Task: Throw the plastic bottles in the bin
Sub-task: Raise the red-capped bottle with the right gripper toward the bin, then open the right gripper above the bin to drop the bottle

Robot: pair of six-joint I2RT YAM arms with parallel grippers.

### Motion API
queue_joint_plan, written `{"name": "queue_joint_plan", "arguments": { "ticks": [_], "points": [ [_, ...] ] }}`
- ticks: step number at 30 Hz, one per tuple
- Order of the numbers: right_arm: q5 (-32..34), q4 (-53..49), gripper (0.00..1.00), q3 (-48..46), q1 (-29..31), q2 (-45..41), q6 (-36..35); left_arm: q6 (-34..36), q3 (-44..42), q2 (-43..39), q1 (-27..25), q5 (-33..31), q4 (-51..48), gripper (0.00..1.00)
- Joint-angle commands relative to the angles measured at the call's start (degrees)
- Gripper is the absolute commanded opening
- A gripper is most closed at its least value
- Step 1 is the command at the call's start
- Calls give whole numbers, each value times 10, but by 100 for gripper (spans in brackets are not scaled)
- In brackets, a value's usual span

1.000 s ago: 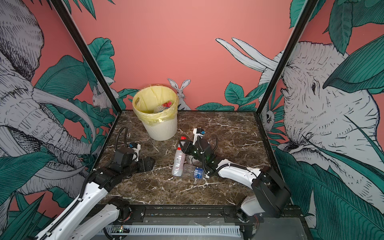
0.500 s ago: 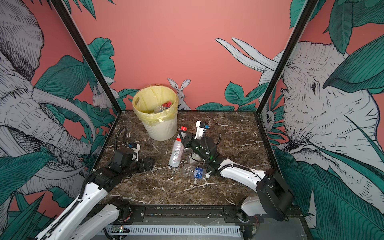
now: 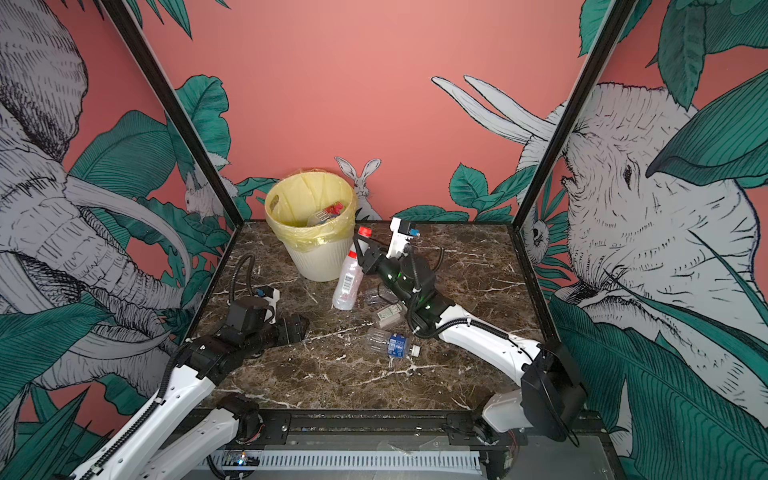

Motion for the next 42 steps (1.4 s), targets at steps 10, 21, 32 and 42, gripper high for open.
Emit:
{"name": "queue_joint_plan", "arguments": {
  "ticks": [10,21,32,42],
  "points": [
    [31,-157,39,658,-45,383,-120,-27,15,-4,0,-12,-14,99],
    [-8,-221,99,757,-52,433,-143,-23,37,29,3,-12,4,99],
    [11,-166,99,307,-51,109,-130,-19,30,19,2,26,22,99],
    [97,-264,99,11,-51,-105,-72,-37,13,-7,0,89,38,99]
  ]
}}
